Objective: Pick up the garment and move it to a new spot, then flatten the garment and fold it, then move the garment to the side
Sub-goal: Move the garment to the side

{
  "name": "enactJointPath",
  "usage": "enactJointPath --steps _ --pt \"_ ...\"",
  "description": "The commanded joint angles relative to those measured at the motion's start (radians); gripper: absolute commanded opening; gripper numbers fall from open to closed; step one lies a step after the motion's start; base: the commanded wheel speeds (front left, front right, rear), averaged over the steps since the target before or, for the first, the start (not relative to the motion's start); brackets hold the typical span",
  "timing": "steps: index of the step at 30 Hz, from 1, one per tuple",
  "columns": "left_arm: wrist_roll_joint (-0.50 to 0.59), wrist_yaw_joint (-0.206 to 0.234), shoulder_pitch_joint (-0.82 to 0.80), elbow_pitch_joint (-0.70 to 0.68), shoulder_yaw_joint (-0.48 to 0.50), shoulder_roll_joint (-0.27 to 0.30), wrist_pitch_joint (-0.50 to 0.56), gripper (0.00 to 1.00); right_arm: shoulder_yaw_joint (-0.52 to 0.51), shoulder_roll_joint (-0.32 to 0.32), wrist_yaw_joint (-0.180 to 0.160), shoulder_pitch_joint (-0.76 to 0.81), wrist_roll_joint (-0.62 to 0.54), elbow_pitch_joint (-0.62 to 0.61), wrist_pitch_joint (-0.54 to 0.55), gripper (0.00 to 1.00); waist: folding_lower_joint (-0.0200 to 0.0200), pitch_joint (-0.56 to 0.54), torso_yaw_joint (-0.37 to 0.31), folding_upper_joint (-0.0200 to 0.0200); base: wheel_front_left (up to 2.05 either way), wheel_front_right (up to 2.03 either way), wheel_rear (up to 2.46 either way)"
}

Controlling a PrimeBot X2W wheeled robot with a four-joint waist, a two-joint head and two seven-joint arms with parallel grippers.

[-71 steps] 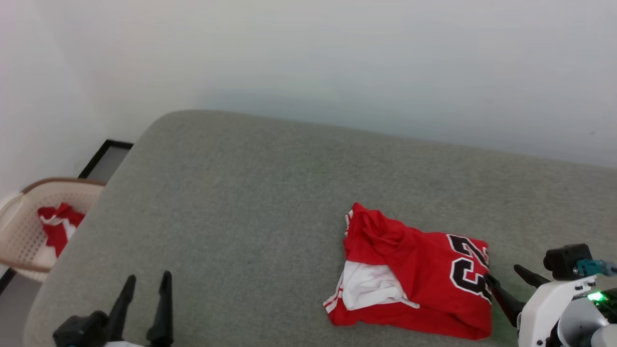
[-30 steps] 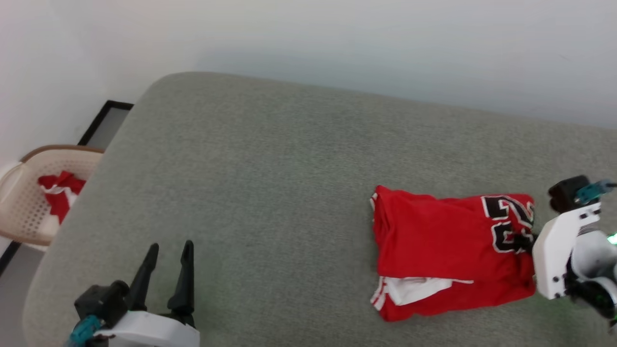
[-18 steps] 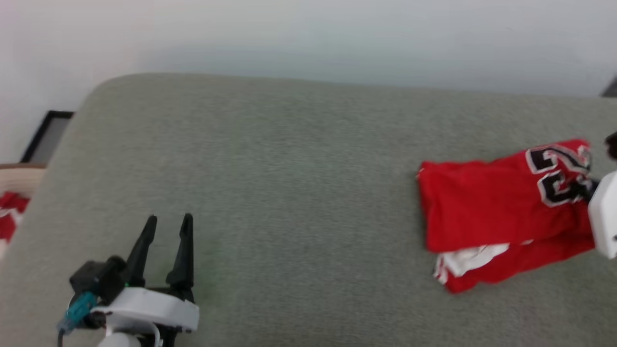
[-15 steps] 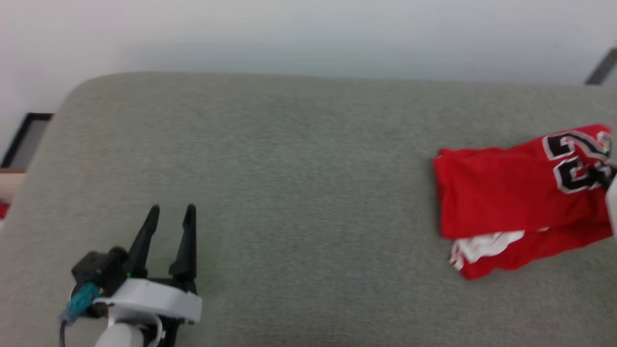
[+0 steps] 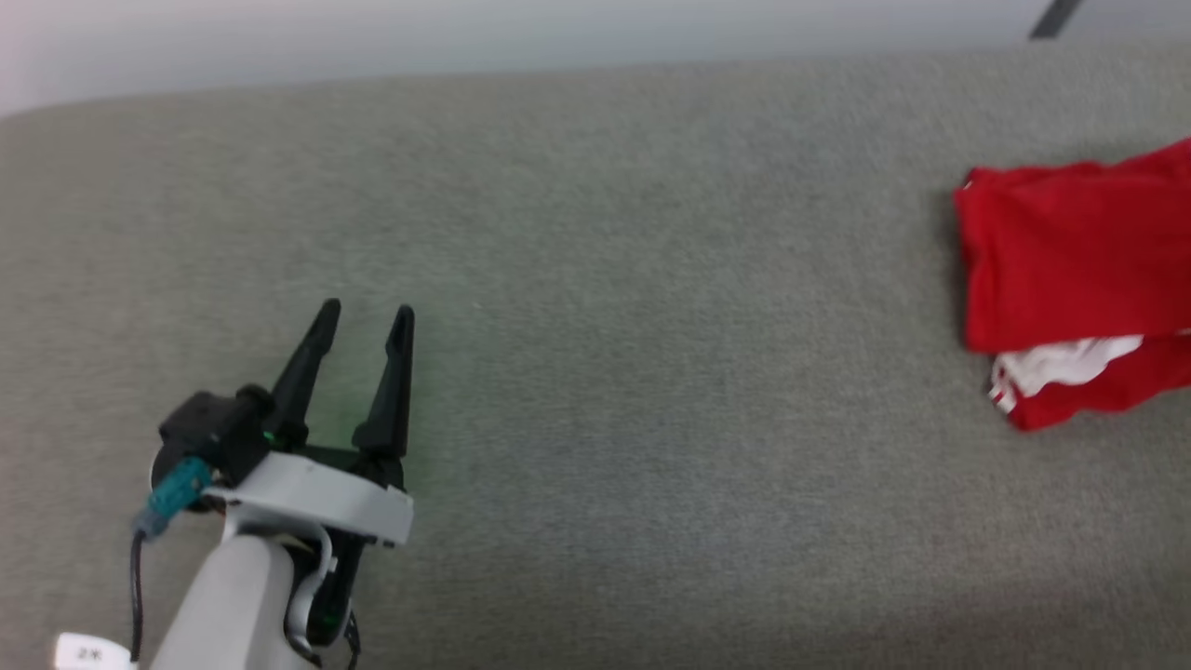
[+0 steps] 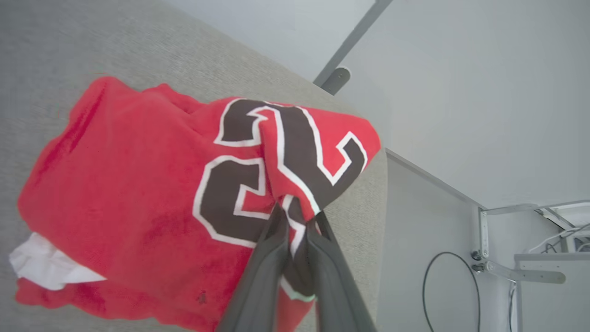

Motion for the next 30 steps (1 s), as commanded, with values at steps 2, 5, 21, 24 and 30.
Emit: enactJointPath --steps 2,5,21,24,30 --pt "-0.008 -0.003 -0.028 0.003 -0.007 0.011 0.001 1.0 0.032 -0.021 -0.001 -0.053 -0.019 0.031 -0.043 0.0 0.0 0.073 -0.064 0.0 0.0 0.0 0.0" --pt "-0.009 -0.003 -0.049 0.005 -0.01 0.019 0.001 1.0 0.073 -0.03 -0.001 -0.098 -0.039 0.072 -0.083 0.0 0.0 0.102 -0.085 0.0 0.0 0.0 0.0" --pt "-0.021 -0.003 -0.128 0.017 -0.074 0.046 0.001 1.0 0.172 -0.007 -0.001 -0.251 -0.15 0.366 -0.232 0.0 0.0 0.203 -0.097 0.0 0.0 0.0 0.0" --pt "-0.026 -0.003 -0.136 0.027 -0.084 0.048 0.001 1.0 0.157 0.025 -0.001 -0.255 -0.153 0.438 -0.255 0.0 0.0 0.206 -0.083 0.0 0.0 0.0 0.0" --pt "-0.032 -0.002 -0.134 0.037 -0.091 0.051 0.001 1.0 0.12 0.082 -0.001 -0.265 -0.19 0.567 -0.312 0.77 0.0 0.194 -0.059 0.0 0.0 0.0 0.0"
